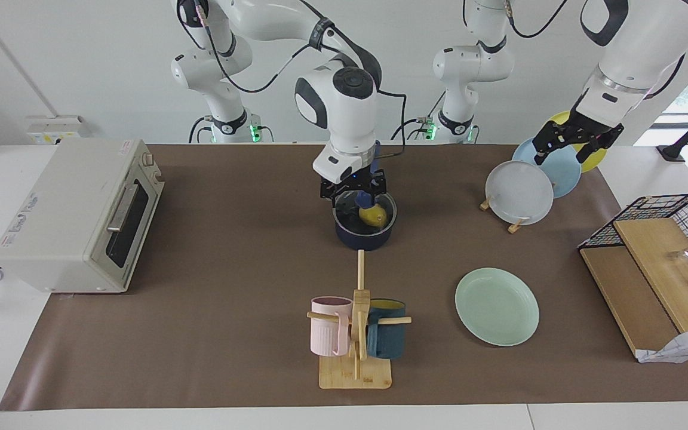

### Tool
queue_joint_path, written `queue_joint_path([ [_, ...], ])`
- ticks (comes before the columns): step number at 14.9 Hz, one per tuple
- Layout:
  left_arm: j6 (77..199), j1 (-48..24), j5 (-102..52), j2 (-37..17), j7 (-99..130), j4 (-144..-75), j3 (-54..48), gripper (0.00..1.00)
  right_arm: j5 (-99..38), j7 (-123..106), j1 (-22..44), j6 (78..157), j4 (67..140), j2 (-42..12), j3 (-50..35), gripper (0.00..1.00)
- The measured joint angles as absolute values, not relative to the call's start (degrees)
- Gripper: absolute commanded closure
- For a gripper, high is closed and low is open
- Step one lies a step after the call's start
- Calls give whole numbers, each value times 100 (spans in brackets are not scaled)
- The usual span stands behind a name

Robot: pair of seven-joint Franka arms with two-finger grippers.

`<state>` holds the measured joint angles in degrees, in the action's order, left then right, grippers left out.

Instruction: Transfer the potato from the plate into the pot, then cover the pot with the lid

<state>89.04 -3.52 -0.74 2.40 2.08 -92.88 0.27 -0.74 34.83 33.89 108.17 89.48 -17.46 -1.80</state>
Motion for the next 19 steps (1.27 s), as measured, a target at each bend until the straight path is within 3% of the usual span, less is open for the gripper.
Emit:
queue_joint_path([
  [6,8904,-352,-75,240,208,-9288,27,0,-75,2439,2327,9362,8932,-815,-150,0],
  [10,8904,-352,-74,240,208,-9288,27,0,-69,1230,1538,8936,8944,-409,-66,0],
  [19,8904,-352,-75,240,208,-9288,27,0,143,466,1204,8608,9154,-163,520,0],
])
